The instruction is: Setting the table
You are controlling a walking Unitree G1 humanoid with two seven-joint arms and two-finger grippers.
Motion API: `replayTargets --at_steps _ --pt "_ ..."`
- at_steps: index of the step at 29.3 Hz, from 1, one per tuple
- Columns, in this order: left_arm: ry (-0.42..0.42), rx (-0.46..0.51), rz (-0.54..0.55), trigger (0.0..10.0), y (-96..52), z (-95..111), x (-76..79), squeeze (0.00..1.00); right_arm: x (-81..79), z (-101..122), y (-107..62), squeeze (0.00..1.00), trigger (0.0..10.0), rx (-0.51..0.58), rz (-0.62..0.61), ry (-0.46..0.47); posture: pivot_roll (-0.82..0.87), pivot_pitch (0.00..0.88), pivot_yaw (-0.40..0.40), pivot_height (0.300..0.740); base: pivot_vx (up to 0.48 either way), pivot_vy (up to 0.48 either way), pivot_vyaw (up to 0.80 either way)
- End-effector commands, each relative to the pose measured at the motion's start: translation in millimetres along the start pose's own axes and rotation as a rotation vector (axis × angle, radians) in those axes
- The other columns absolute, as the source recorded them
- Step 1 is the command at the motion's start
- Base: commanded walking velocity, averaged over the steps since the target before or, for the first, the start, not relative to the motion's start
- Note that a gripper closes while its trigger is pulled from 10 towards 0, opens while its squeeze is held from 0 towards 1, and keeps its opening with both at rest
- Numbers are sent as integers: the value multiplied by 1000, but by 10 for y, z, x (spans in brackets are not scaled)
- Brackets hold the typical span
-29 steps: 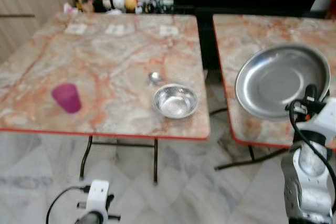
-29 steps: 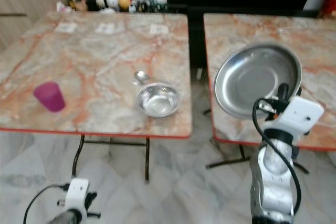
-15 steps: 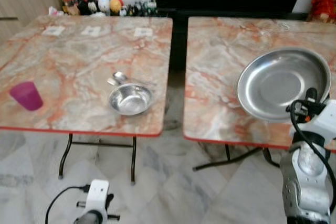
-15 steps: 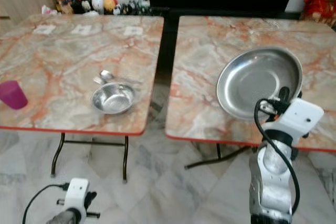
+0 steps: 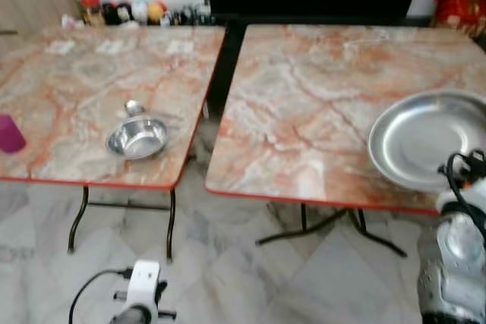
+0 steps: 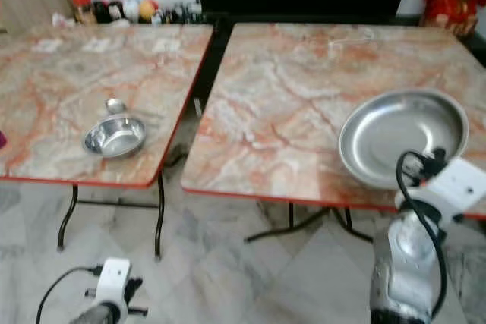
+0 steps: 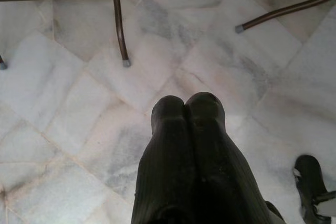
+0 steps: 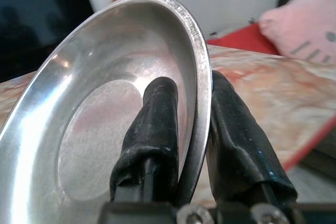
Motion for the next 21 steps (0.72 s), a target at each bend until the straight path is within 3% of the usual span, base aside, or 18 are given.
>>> replayTargets --at_steps 1,3,12,21 --pt "4 -26 6 10000 -24 -65 -47 0 -22 39 5 0 10000 10 -11 32 -48 49 28 740 0 0 0" --pt "5 -28 7 10000 -25 -71 -47 0 -9 20 10 0 10000 -2 -19 36 -49 56 29 740 0 0 0" --pt "2 -35 10 10000 -28 -83 -54 0 -30 -48 2 0 10000 -35 -28 60 -44 66 27 740 115 0 -769" --pt "2 -44 14 10000 -39 -113 -67 0 -76 -53 4 0 10000 -33 -26 70 -43 65 26 740 212 0 0"
Point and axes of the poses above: a point about 5 cm out from each wrist's last joint towards the gripper, its own y axis pointing out of the wrist towards the gripper, its own z axis along the axis of the wrist's last joint, x = y × z, the point moved 4 cm from there along y, pointing out of the wrist towards the gripper, and after that the axes turned 4 degrees about -y, right-handed, at the moved point
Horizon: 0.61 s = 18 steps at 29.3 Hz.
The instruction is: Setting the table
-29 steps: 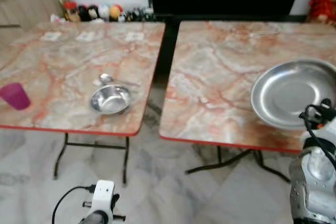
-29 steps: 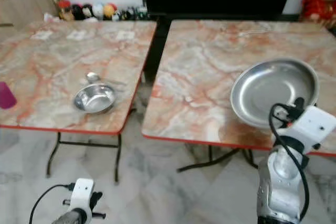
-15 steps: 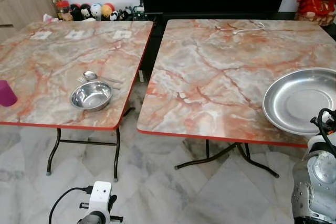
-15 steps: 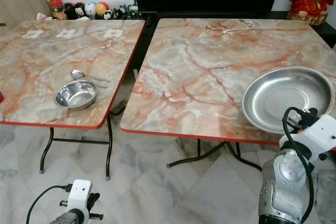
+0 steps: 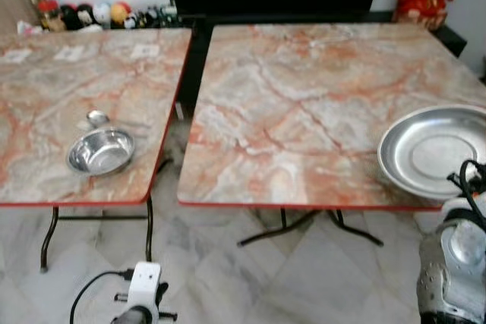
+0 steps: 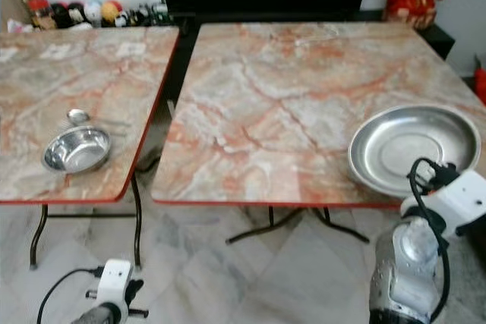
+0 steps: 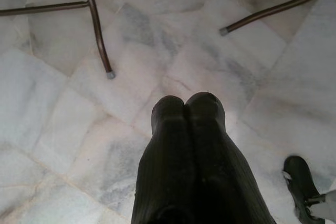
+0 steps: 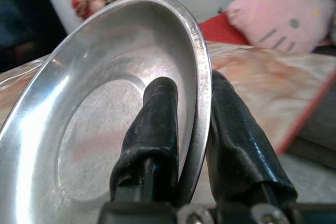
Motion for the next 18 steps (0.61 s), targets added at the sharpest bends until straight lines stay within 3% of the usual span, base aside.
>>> replayTargets --at_steps 1,8,15,18 --pt "0 -41 7 10000 -31 -105 -35 0 -49 26 7 0 10000 12 9 20 -43 65 26 740 0 0 0" --pt "6 -50 9 10000 -38 -128 -44 0 -57 44 36 0 10000 17 0 27 -43 68 27 740 311 0 0" --pt "3 -60 16 10000 -49 -158 -57 0 -39 20 8 0 10000 7 -23 44 -42 71 26 740 0 0 0" --pt "1 -68 18 10000 -57 -184 -55 0 82 -1 -78 0 10000 0 -103 77 -39 71 24 740 0 0 0"
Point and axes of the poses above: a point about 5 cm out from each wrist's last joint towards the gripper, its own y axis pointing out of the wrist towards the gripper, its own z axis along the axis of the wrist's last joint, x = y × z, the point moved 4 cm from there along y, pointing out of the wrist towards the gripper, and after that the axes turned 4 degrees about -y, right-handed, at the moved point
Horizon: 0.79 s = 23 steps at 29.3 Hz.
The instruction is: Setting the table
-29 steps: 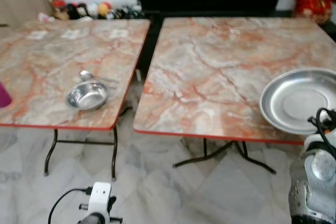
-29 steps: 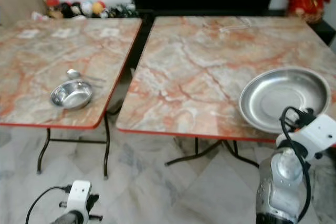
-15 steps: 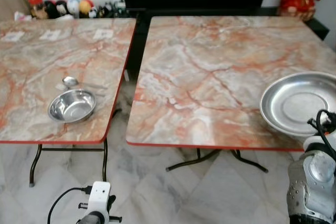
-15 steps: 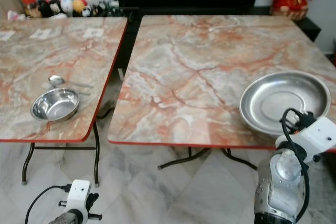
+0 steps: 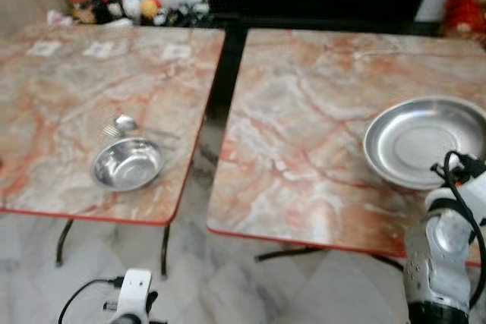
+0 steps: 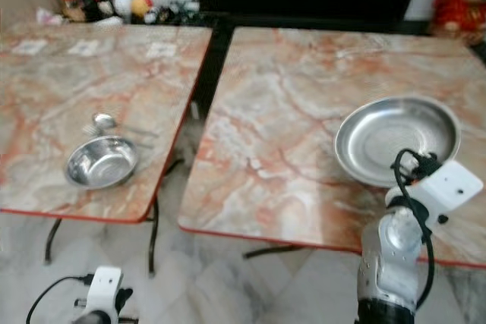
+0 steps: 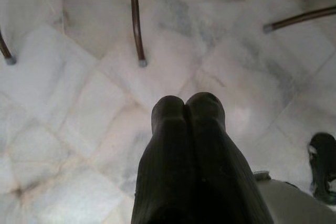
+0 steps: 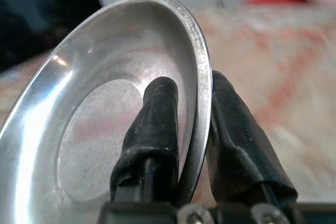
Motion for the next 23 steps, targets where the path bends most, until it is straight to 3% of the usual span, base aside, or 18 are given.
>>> replayTargets --at_steps 1,2,4,5,9,13,16,23 --pt "1 -29 0 10000 -20 -84 5 0 208 61 -29 0 10000 21 -100 29 -39 72 24 740 0 0 0" --pt "1 -34 -1 10000 -23 -99 7 0 327 57 -51 0 10000 19 -158 23 -40 72 25 740 0 0 0" --pt "2 -37 -1 10000 -24 -105 8 0 384 56 -57 0 10000 18 -185 21 -40 72 25 740 0 0 0" --pt "2 -43 -2 10000 -28 -120 11 0 516 3 -67 0 10000 -18 -255 61 -47 74 25 740 0 0 0" --pt "2 -49 0 10000 -30 -133 7 0 674 -44 -53 0 10000 -40 -320 80 -44 74 24 740 0 0 0" --pt "2 -52 1 10000 -32 -135 -3 0 725 -52 -47 0 10000 -46 -347 94 -43 75 24 740 0 0 0" --pt "2 -57 5 10000 -40 -149 -31 0 856 -156 -60 0 10000 -105 -422 144 -45 77 26 740 0 0 0" --pt "4 -61 4 10000 -46 -162 -36 0 869 -314 -95 0 10000 -181 -446 212 -42 78 27 740 0 0 0"
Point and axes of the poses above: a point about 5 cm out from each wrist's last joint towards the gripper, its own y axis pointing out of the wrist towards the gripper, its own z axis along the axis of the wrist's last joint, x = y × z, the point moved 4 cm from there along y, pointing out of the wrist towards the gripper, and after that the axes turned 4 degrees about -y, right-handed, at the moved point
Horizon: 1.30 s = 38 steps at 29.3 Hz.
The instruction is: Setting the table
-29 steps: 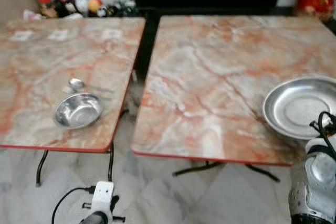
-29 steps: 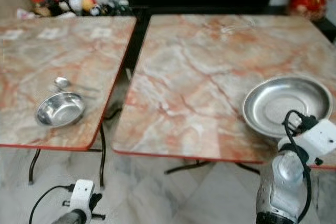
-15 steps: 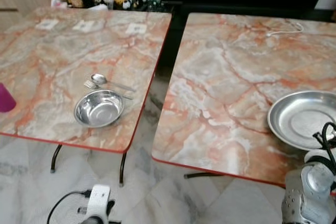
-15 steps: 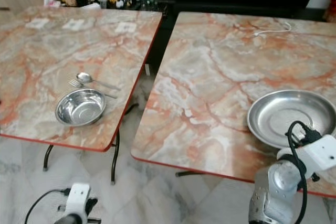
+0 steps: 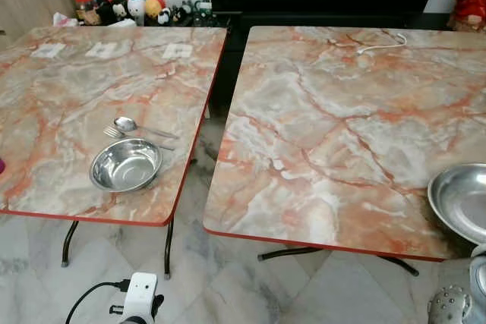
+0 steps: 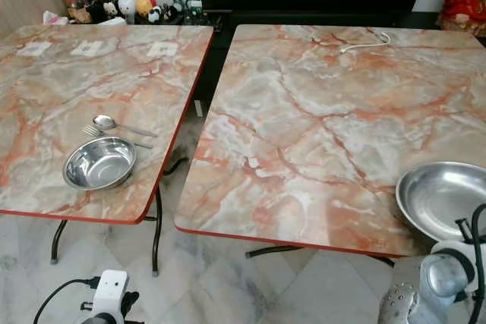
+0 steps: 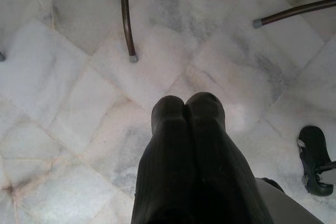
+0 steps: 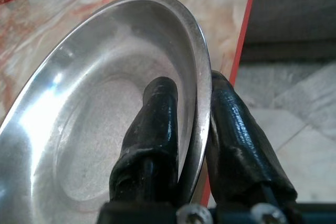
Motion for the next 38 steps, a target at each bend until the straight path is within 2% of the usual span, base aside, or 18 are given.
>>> replayTargets --at_steps 1,2,3,8,10,12,13,20,26,34,38 --pt "10 -34 9 10000 -27 -83 -56 0 -22 -51 0 286 10000 -34 2 23 -43 74 28 740 0 0 0" --pt "11 -34 8 10000 -27 -83 -56 0 -27 -68 -5 569 10000 -42 3 27 -43 73 29 740 0 0 0" --pt "11 -34 8 10000 -27 -82 -55 0 -38 -81 -8 675 10000 -50 10 32 -43 74 28 740 0 0 0" --pt "15 -29 4 10000 -22 -71 -37 0 -77 -87 -10 655 10000 -55 32 40 -43 74 29 740 0 0 0" --pt "16 -27 2 10000 -21 -67 -34 0 -71 -85 -11 569 10000 -53 28 35 -43 75 28 740 0 0 0" --pt "16 -27 1 10000 -20 -66 -32 0 -76 -83 -10 569 10000 -53 33 32 -43 75 28 740 0 0 0" --pt "19 -27 -1 10000 -20 -65 -30 0 -83 -78 -17 0 10000 -46 39 21 -44 76 29 740 0 0 0" --pt "25 -20 -8 10000 -13 -49 -8 0 -111 -99 -108 0 10000 -39 77 -26 -46 78 25 740 0 0 0" --pt "27 -17 -13 10000 -7 -34 8 0 -134 -224 -183 0 10000 -89 102 -39 -52 79 23 740 0 0 0" --pt "29 -21 -17 10000 -5 -49 43 0 -153 -206 -224 0 10000 -86 141 -51 -56 77 18 740 0 0 0" --pt "28 -28 -18 10000 -8 -67 52 0 -98 -168 -244 0 10000 -69 122 -47 -54 75 16 740 0 0 0"
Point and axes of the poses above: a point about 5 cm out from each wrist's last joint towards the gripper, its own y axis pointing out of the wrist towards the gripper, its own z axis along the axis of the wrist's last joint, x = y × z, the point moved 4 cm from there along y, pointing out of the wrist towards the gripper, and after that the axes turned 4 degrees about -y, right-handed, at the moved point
